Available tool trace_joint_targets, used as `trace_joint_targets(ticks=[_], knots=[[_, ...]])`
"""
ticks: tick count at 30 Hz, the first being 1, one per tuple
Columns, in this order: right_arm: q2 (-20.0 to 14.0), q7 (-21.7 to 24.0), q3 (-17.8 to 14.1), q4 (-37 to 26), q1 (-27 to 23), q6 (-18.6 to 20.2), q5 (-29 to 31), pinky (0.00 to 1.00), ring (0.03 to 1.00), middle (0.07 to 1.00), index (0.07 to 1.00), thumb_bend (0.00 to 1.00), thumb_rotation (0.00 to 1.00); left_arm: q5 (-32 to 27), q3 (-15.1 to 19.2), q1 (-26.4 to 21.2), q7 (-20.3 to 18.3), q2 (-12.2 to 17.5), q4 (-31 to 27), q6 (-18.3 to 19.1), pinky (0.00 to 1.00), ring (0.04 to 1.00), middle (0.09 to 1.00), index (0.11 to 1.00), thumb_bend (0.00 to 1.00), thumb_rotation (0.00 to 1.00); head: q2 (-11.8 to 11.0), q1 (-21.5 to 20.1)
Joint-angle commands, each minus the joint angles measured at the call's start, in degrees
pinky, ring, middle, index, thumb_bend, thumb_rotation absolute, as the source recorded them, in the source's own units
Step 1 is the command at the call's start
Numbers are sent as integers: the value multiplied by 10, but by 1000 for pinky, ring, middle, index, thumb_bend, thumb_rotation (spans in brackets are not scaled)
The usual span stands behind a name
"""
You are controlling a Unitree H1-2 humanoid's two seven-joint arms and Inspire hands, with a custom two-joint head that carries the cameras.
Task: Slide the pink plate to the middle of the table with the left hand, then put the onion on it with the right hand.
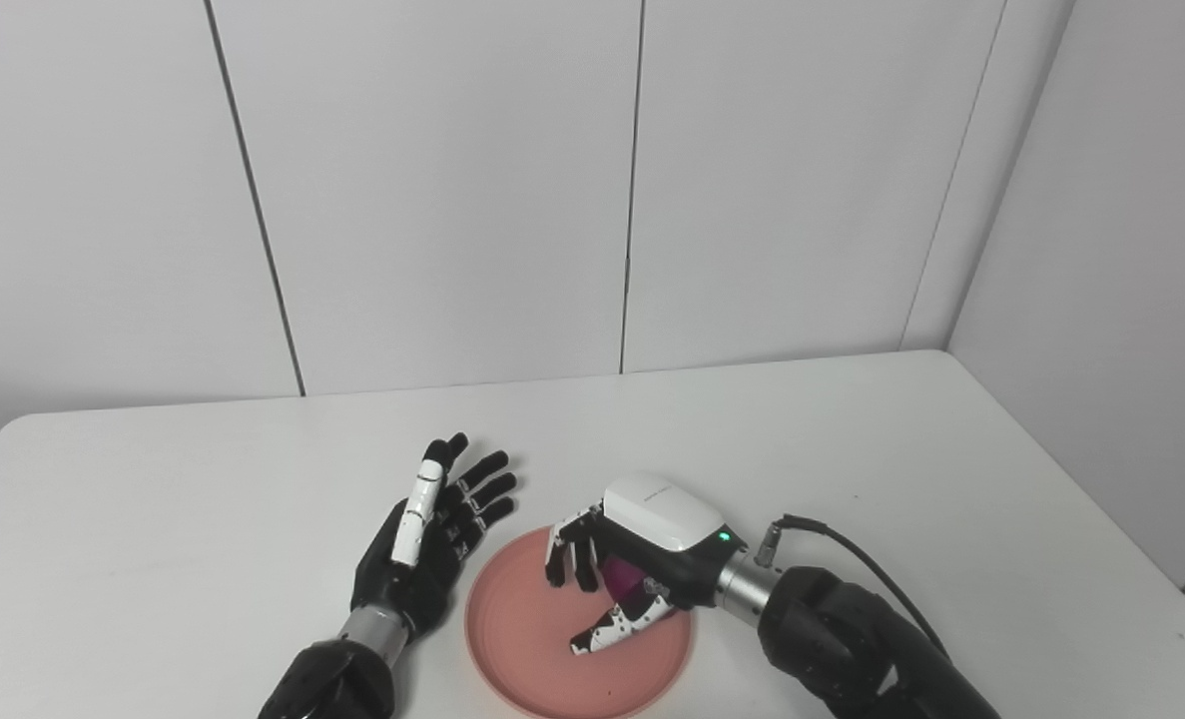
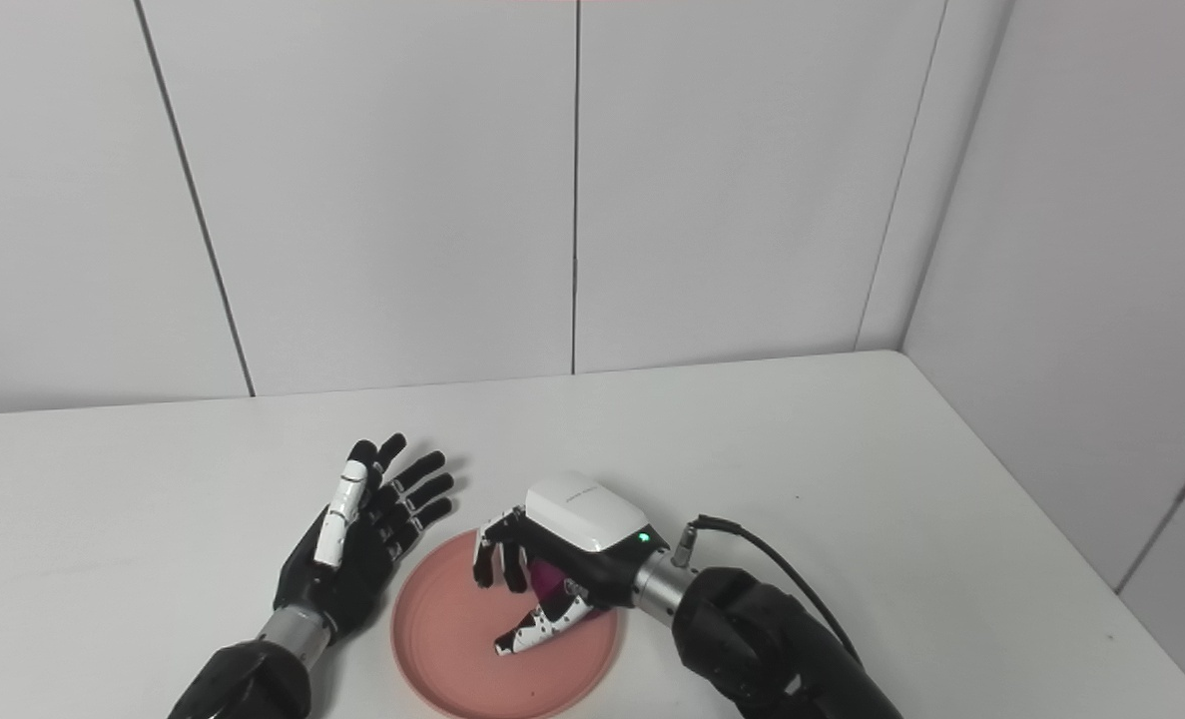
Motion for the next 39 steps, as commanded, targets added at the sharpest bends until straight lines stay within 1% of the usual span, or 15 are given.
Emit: trace_joint_targets(ticks=[1, 8, 11, 15, 17, 21, 22, 27, 28, 33, 36, 39], knots=[[3, -2, -5, -23, -32, -12, 10, 238, 305, 386, 487, 496, 147, 14, -4, 13, 15, -1, 22, 34, 865, 844, 846, 981, 659, 780, 0, 4], [2, 15, 7, -31, -43, -17, 2, 256, 327, 409, 488, 496, 140, 16, -6, 13, 17, -4, 27, 30, 867, 843, 830, 984, 667, 781, -4, 11], [6, 25, 12, -33, -47, -17, 15, 258, 327, 408, 488, 497, 141, 16, -6, 13, 15, -5, 28, 28, 863, 841, 820, 976, 666, 778, -5, 16], [12, 31, 15, -35, -52, -20, 27, 231, 294, 376, 487, 497, 145, 17, -9, 13, 10, -4, 31, 24, 896, 865, 850, 991, 669, 797, -7, 19], [16, 31, 16, -32, -55, -22, 27, 228, 293, 377, 487, 496, 145, 17, -10, 13, 10, -4, 31, 23, 911, 875, 856, 996, 674, 802, -7, 21], [22, 29, 17, -20, -59, -23, 29, 231, 295, 379, 487, 496, 142, 18, -13, 15, 10, -4, 29, 21, 915, 881, 856, 998, 674, 808, -5, 26], [23, 29, 18, -17, -60, -24, 29, 232, 297, 381, 487, 496, 141, 19, -14, 16, 11, -4, 28, 21, 903, 877, 851, 997, 675, 810, -5, 26], [30, 10, 20, 22, -62, -44, 25, 236, 300, 383, 487, 495, 145, 20, -17, 19, 14, -6, 21, 22, 886, 873, 848, 995, 671, 818, -7, 31], [34, 3, 18, 32, -60, -47, 27, 236, 300, 383, 487, 495, 145, 19, -16, 19, 13, -7, 25, 19, 886, 873, 848, 995, 670, 819, -12, 34], [39, -16, 11, 60, -57, -61, 39, 236, 298, 381, 487, 494, 151, 23, -18, 21, 13, -10, 31, 10, 869, 858, 827, 985, 663, 810, -15, 43], [40, -22, 7, 66, -55, -64, 46, 217, 276, 364, 486, 494, 151, 28, -20, 27, 19, -13, 22, 13, 851, 839, 822, 975, 668, 803, -15, 46], [40, -26, 6, 64, -53, -63, 45, 211, 269, 358, 485, 494, 153, 29, -20, 29, 19, -14, 18, 13, 858, 840, 828, 974, 670, 805, -12, 48]])
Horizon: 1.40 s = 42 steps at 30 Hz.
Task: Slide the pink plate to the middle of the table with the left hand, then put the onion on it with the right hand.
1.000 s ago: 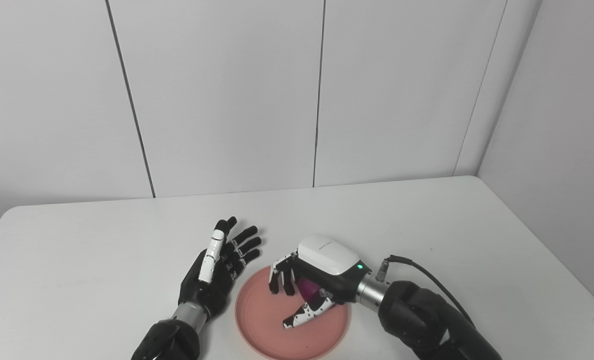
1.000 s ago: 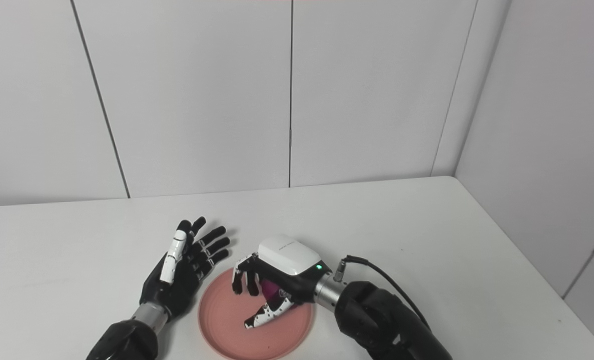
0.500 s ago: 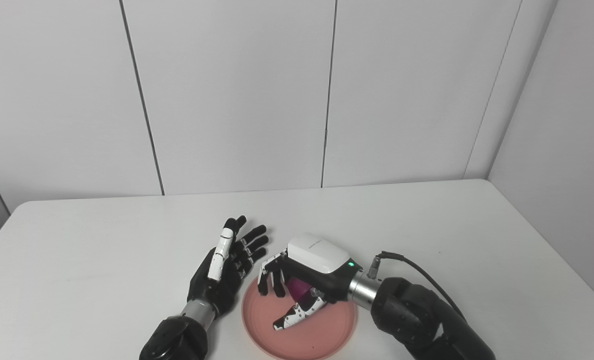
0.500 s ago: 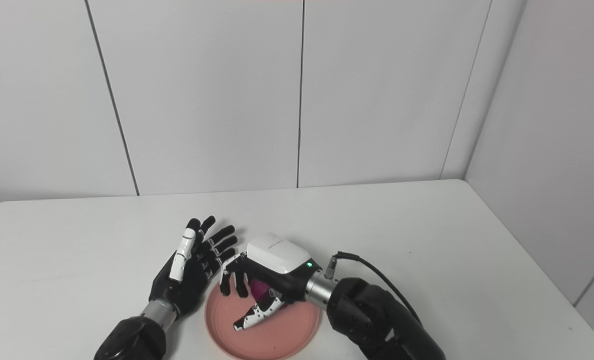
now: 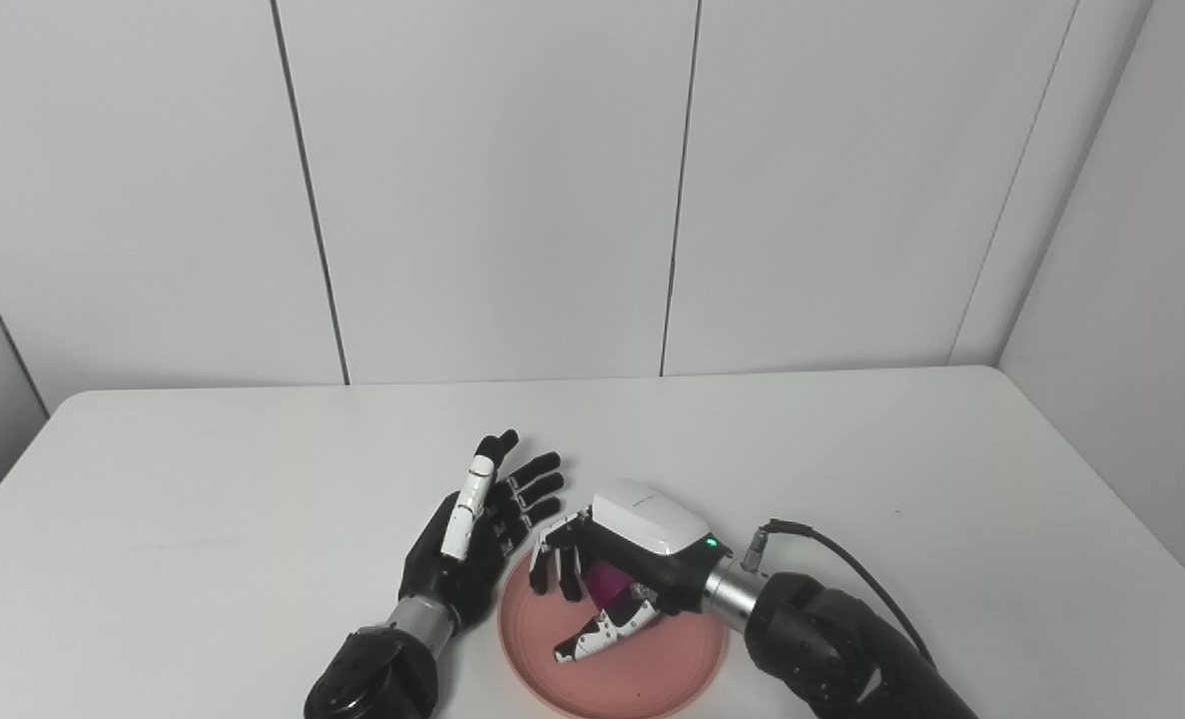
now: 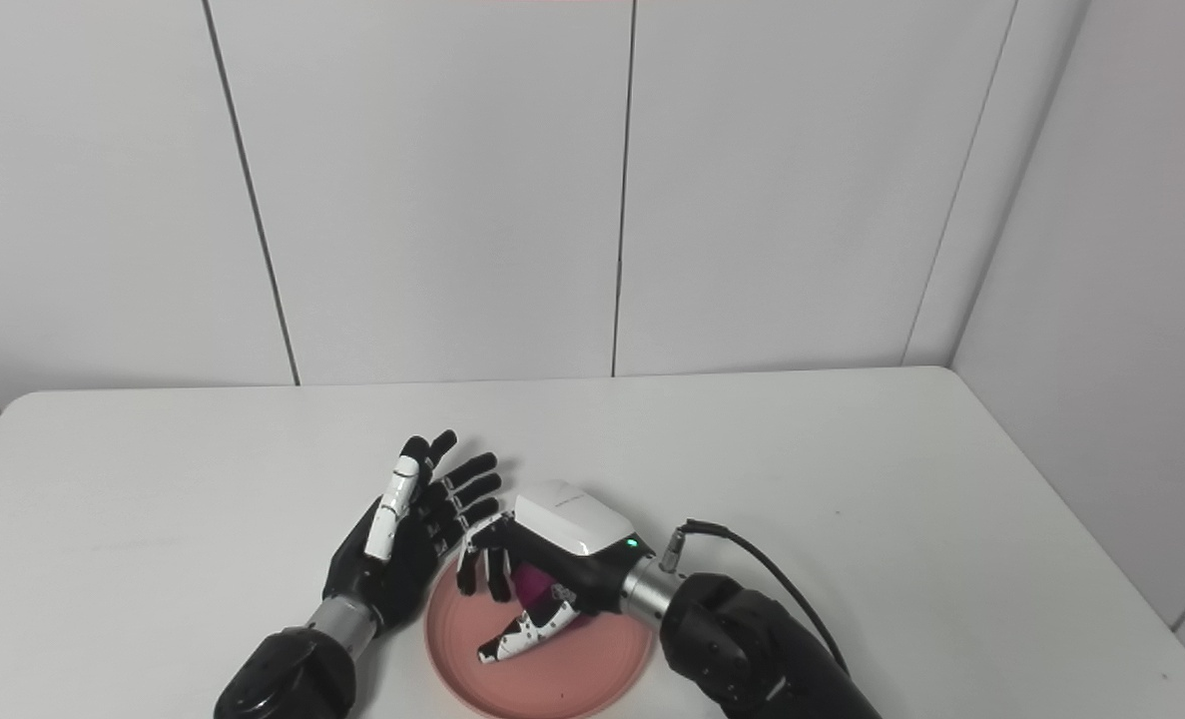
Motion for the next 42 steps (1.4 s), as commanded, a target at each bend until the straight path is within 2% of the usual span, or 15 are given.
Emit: trace_joint_targets(ticks=[1, 8, 11, 12, 13, 14, 15, 16, 19, 27, 34, 37, 39, 42], knots=[[1, -20, -11, -10, -19, -23, 11, 208, 266, 355, 485, 494, 153, 15, -4, 21, 13, -1, 20, 25, 862, 842, 831, 973, 672, 806, 2, 2], [0, -39, -17, -1, -16, -54, 26, 215, 275, 372, 484, 500, 172, 13, -7, 21, 8, 0, 16, 30, 848, 859, 841, 951, 646, 823, 2, 7], [1, -42, -21, -2, -14, -65, 39, 241, 305, 414, 488, 505, 182, 10, -9, 19, 2, 2, 18, 30, 868, 875, 869, 949, 634, 838, 1, 7], [1, -42, -23, -4, -13, -67, 44, 274, 344, 458, 562, 714, 473, 10, -9, 19, 0, 2, 19, 28, 875, 860, 863, 955, 630, 850, 1, 7], [0, -34, -23, -11, -13, -62, 49, 286, 357, 473, 587, 786, 573, 14, -12, 18, 2, 4, 19, 27, 877, 856, 861, 957, 628, 854, 3, 6], [-1, -29, -23, -16, -12, -58, 53, 366, 449, 550, 638, 886, 669, 17, -14, 18, 3, 5, 19, 27, 866, 839, 850, 958, 637, 863, 3, 6], [-3, -23, -23, -22, -12, -55, 58, 455, 534, 617, 679, 955, 724, 19, -15, 18, 5, 5, 19, 27, 868, 838, 847, 977, 644, 867, 3, 6], [-5, -17, -23, -29, -12, -53, 60, 469, 547, 627, 685, 965, 730, 20, -15, 18, 6, 5, 20, 25, 869, 838, 847, 981, 645, 867, 2, 6], [-12, -6, -20, -42, -14, -53, 55, 617, 693, 742, 739, 1000, 825, 23, -14, 18, 8, 2, 24, 18, 888, 830, 841, 999, 640, 867, -2, 8], [-24, 31, -21, -62, -21, -50, 68, 754, 787, 813, 758, 1000, 891, 21, -10, 15, 5, -1, 37, 10, 866, 823, 831, 1000, 660, 859, -7, 11], [-28, 57, -29, -88, -26, -37, 87, 808, 815, 843, 770, 1000, 897, 19, -9, 16, 3, -2, 39, 4, 870, 831, 844, 1000, 634, 836, -6, 4], [-25, 53, -41, -93, -24, -37, 98, 804, 818, 846, 774, 1000, 903, 16, -10, 16, -2, 0, 36, 9, 895, 845, 853, 989, 638, 854, -6, 6], [-24, 48, -51, -95, -20, -38, 104, 796, 818, 847, 782, 1000, 913, 15, -8, 17, 0, -1, 30, 16, 886, 837, 839, 952, 642, 849, -6, 5], [-22, 45, -64, -99, -13, -34, 112, 741, 829, 864, 807, 1000, 932, 15, -7, 18, 1, -1, 27, 19, 881, 843, 834, 937, 641, 836, -8, 3]])
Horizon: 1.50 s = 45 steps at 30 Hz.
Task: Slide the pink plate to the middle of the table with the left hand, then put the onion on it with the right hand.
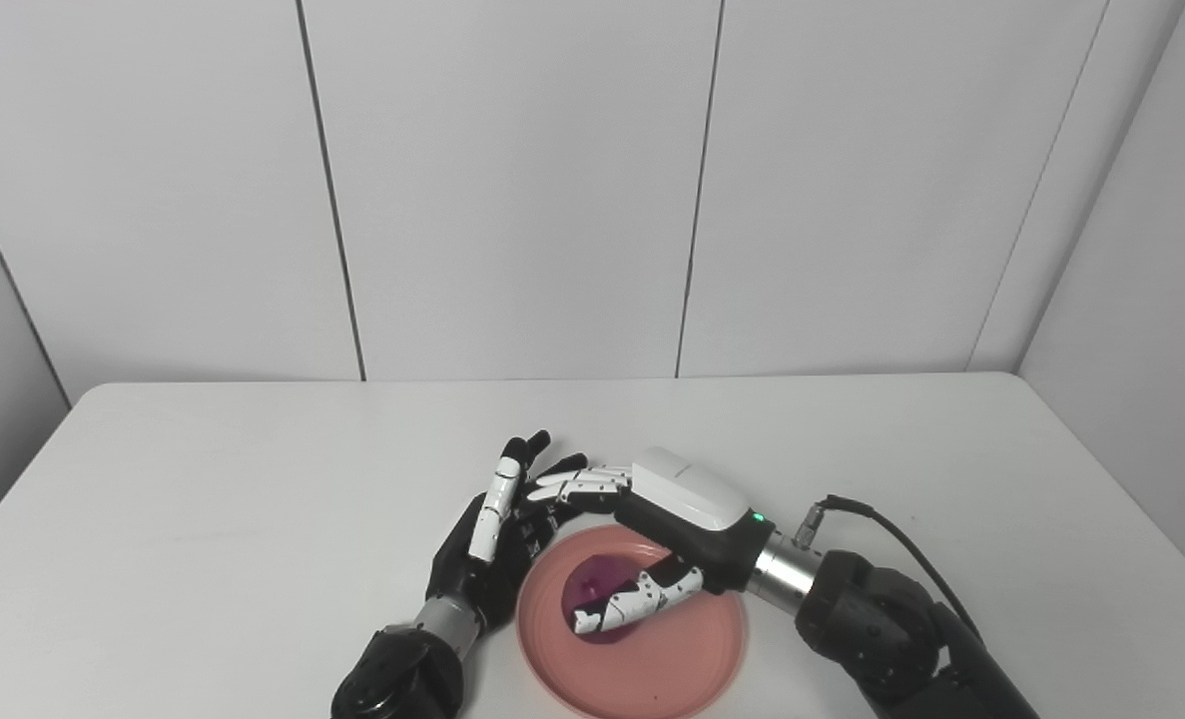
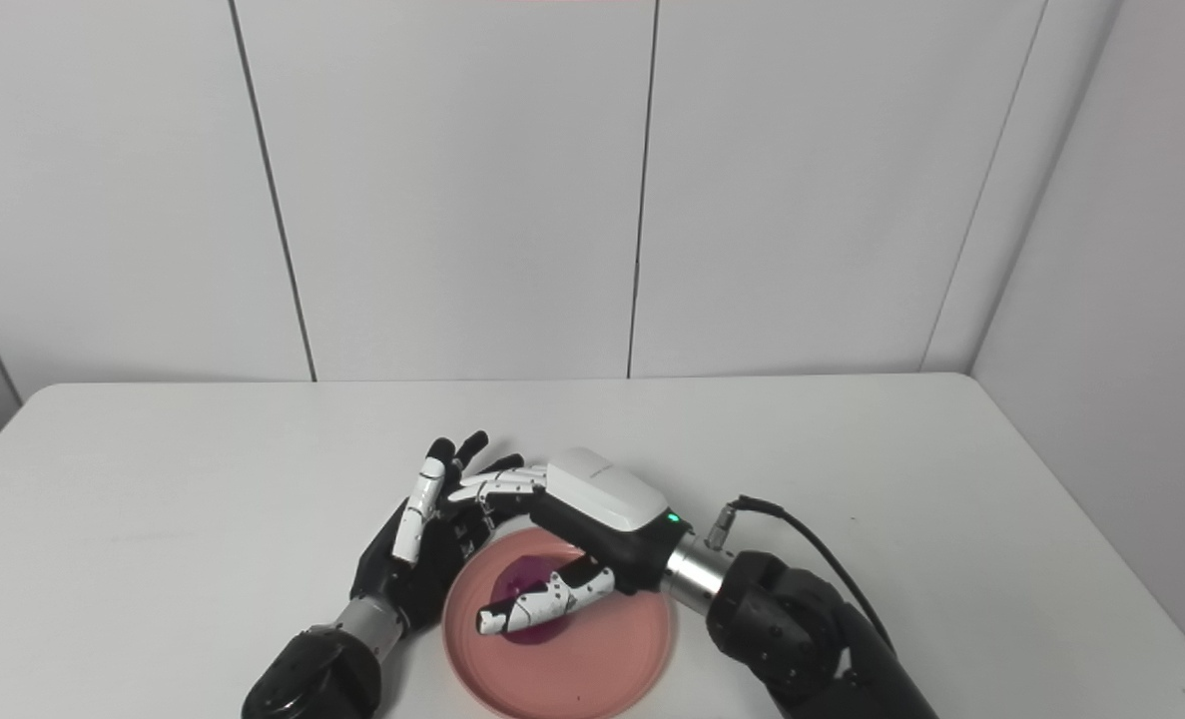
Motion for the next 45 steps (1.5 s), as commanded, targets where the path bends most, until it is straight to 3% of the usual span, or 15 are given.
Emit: trace_joint_targets(ticks=[1, 6, 12, 15, 19, 24, 28, 35, 40, 45], knots=[[2, -15, -17, -19, -15, 9, 19, 733, 830, 866, 809, 1000, 935, 5, 1, 18, 7, 3, 19, 37, 880, 844, 833, 938, 641, 836, -1, -1], [8, -16, -51, -19, 5, 29, 84, 704, 847, 885, 823, 1000, 934, 2, 6, 18, 9, 2, 24, 37, 848, 840, 839, 942, 654, 820, -10, -6], [19, -30, -89, -5, 20, 10, 163, 799, 883, 898, 860, 1000, 999, -2, 8, 19, 9, 4, 23, 41, 871, 836, 844, 945, 647, 816, -8, -9], [38, -28, -118, -3, 39, 45, 254, 814, 845, 869, 862, 1000, 998, -1, 7, 20, 9, 6, 18, 46, 874, 843, 846, 949, 655, 808, -5, -11], [59, -35, -144, 2, 58, 102, 307, 837, 849, 884, 903, 1000, 1000, 3, 3, 23, 6, 10, 16, 41, 877, 842, 845, 952, 651, 819, -12, -16], [77, -48, -164, 28, 71, 139, 332, 809, 840, 868, 868, 1000, 1000, 1, 6, 27, 9, 12, 8, 42, 870, 845, 841, 944, 663, 806, -11, -20], [88, -52, -179, 77, 80, 132, 349, 809, 846, 868, 872, 1000, 1000, -1, 7, 30, 4, 16, 6, 40, 863, 845, 844, 950, 650, 810, -22, -23], [94, -48, -193, 141, 83, 160, 372, 910, 899, 894, 893, 1000, 1000, -3, 11, 33, 4, 19, 1, 44, 863, 842, 850, 957, 645, 806, -20, -23], [86, -48, -183, 204, 82, 129, 343, 982, 933, 896, 913, 1000, 1000, -1, 11, 34, 0, 21, 6, 36, 859, 845, 852, 954, 640, 818, -30, -21], [81, -48, -177, 238, 81, 113, 322, 1000, 959, 892, 903, 1000, 1000, -5, 14, 36, 2, 18, -2, 46, 876, 852, 849, 961, 656, 802, -19, -17]])
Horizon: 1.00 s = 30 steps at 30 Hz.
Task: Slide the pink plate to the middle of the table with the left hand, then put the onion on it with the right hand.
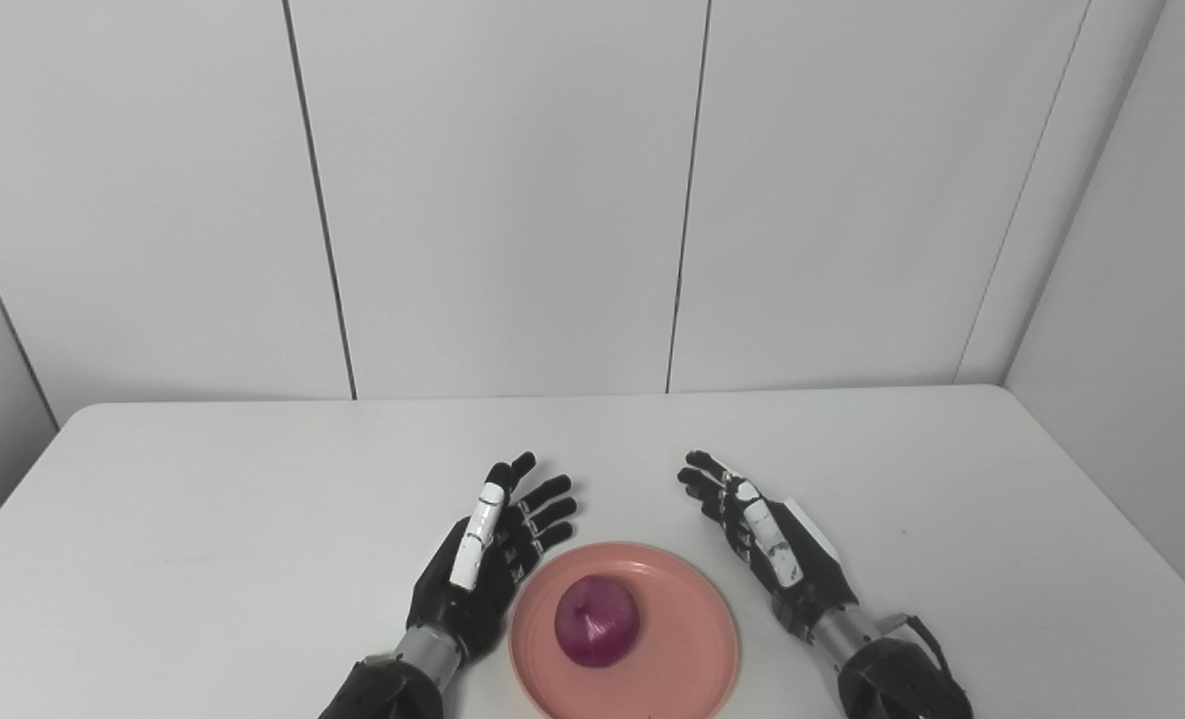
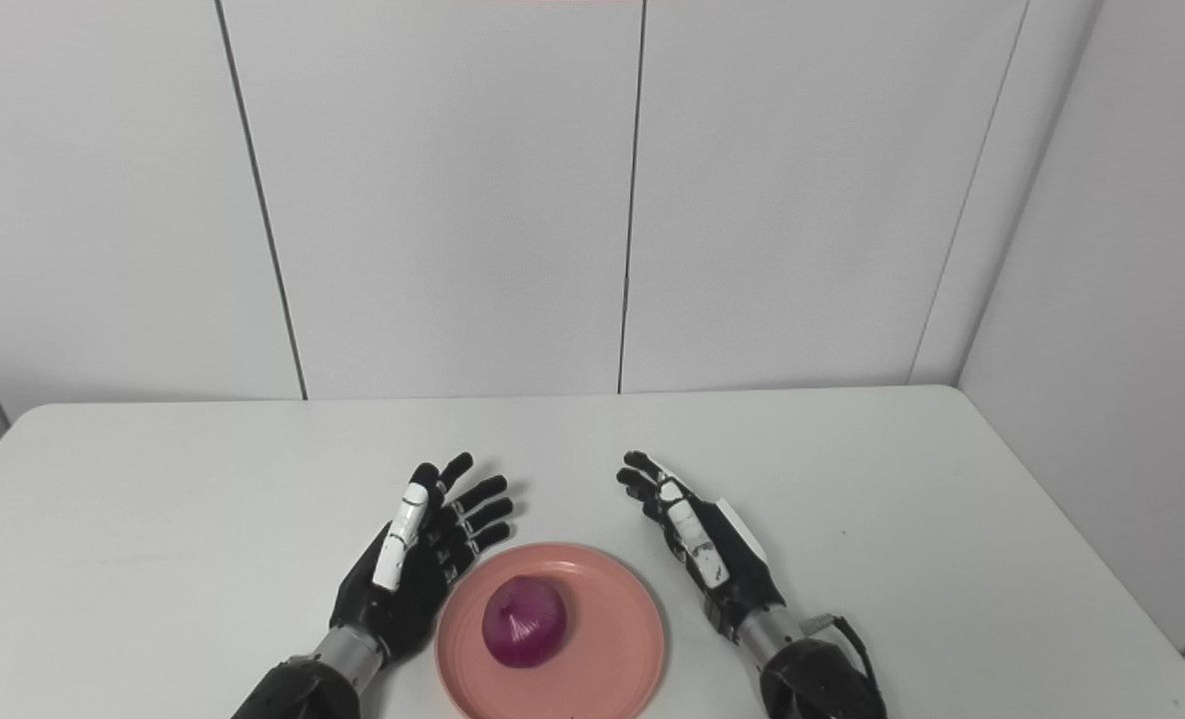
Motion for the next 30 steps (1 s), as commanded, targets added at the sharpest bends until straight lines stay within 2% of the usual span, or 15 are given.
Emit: trace_joint_targets(ticks=[1, 9, 13, 18, 30], knots=[[2, 3, -2, 34, 21, -30, 4, 1000, 959, 892, 903, 1000, 1000, 4, 5, 21, 14, 7, 14, 41, 876, 852, 849, 961, 657, 802, 3, 3], [12, 21, -11, 49, 25, -15, 30, 956, 934, 901, 912, 1000, 1000, 7, 3, 19, 18, 6, 7, 47, 885, 854, 845, 950, 666, 811, 17, 11], [15, 27, -8, 34, 29, 4, 37, 922, 913, 902, 910, 1000, 1000, 6, 4, 17, 19, 5, 5, 48, 875, 848, 840, 951, 672, 809, 27, 13], [17, 28, -5, 14, 33, 18, 38, 923, 921, 910, 924, 1000, 1000, 20, -3, 19, 23, 9, -1, 40, 851, 834, 837, 942, 680, 810, 29, 11], [16, 16, -3, -5, 42, 16, 26, 906, 911, 903, 913, 1000, 1000, 16, 5, 16, 21, 13, -8, 46, 863, 845, 840, 949, 670, 805, 40, 3]])
